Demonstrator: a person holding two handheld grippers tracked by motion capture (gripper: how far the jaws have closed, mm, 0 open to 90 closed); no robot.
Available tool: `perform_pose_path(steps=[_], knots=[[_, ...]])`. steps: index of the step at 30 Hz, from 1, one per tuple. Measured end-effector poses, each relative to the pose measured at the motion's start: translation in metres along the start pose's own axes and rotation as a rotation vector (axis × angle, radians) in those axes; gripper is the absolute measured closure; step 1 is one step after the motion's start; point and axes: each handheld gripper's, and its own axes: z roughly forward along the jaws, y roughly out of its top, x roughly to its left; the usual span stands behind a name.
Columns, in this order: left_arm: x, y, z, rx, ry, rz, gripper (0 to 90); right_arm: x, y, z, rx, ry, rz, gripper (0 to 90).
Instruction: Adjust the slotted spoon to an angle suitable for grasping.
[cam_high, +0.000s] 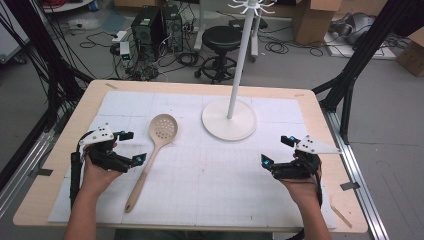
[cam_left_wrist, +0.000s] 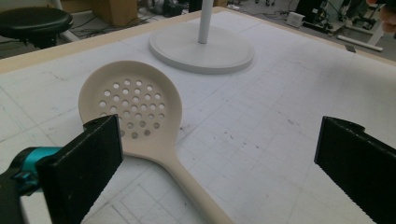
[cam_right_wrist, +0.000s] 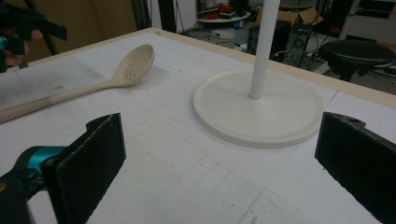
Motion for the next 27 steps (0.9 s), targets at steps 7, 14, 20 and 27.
perform_pose_path(steps=[7,14,20,27], knots=[[-0.001,0.0,0.003,0.025,0.008,0.003,1.7,-0.004,-0.005,0.003,0.02,-0.007,0.012,0.5],[-0.005,0.002,0.003,0.032,0.009,0.008,1.6,-0.002,-0.003,0.001,0.019,-0.013,0.008,0.5],[-0.006,-0.002,0.01,0.12,0.037,0.009,1.7,0.0,-0.002,0.004,0.028,-0.015,0.006,0.5],[-0.007,-0.01,0.024,0.23,0.065,-0.01,1.7,0.0,-0.003,0.006,0.046,-0.019,-0.004,0.5]])
